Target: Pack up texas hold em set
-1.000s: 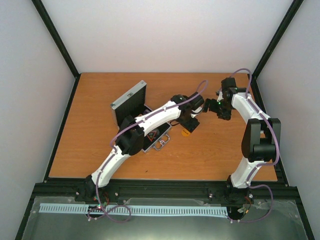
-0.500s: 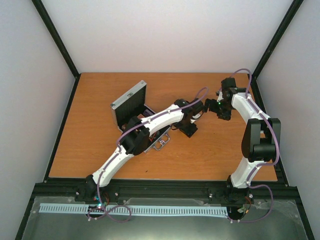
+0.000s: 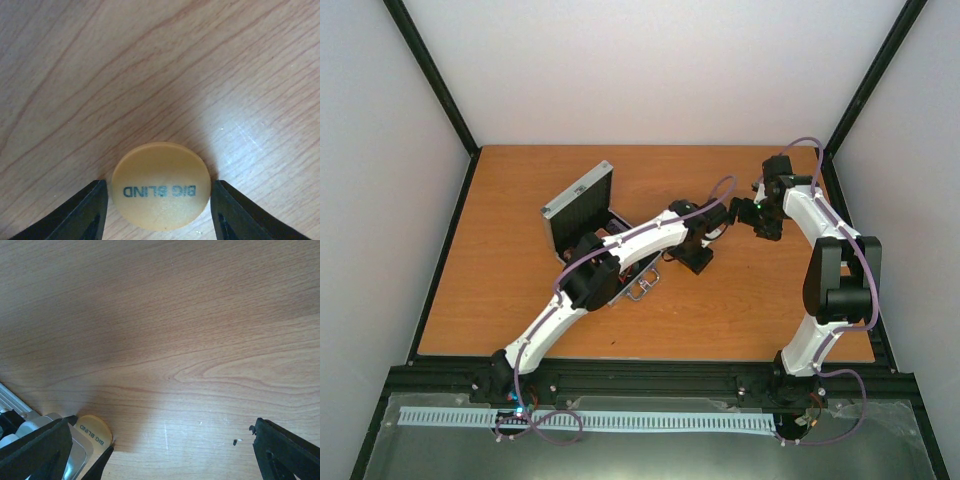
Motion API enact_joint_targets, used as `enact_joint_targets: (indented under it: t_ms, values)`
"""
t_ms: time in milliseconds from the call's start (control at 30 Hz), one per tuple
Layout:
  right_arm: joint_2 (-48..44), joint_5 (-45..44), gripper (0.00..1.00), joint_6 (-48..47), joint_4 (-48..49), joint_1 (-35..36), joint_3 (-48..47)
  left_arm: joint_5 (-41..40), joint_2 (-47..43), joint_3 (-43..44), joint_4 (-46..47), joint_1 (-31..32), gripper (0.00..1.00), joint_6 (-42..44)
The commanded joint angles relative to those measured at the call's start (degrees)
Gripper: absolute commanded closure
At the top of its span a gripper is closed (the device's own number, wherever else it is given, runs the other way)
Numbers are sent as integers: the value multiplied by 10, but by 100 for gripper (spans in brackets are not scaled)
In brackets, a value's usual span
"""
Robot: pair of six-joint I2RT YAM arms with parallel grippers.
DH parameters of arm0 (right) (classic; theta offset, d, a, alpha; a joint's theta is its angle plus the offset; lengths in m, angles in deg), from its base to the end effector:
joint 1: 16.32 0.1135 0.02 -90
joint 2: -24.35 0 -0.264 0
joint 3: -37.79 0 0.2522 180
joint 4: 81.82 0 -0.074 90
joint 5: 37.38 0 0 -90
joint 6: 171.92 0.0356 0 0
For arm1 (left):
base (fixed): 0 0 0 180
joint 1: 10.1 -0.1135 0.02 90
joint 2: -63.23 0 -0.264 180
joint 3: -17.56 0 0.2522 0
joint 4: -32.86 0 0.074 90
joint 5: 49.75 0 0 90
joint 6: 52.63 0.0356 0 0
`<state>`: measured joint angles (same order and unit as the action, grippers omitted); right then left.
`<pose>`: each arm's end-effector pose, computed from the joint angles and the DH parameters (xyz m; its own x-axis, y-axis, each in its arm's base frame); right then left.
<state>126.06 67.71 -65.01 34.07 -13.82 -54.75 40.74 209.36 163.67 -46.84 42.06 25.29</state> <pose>0.3530 0.0247 0.2280 -0.9495 0.2397 -0.2027 0.1664 0.9319 0.3222 0.3132 -0.4037 0.1527 -0.7557 0.6317 -0.1727 0.6468 0.7613 -0.0456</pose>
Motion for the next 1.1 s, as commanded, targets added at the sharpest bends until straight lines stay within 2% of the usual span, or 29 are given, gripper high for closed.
enact_joint_targets:
  t_ms: [0, 367, 1067]
  values:
    - [-5, -1, 0, -5, 2, -3, 3, 2, 16, -35, 15, 3, 44, -14]
    - [-9, -9, 0, 0, 2, -3, 0, -44, 2, -80, 26, 7, 59, -26]
    - [-10, -2, 0, 4, 6, -3, -1, -108, -107, -89, -5, 6, 59, -6]
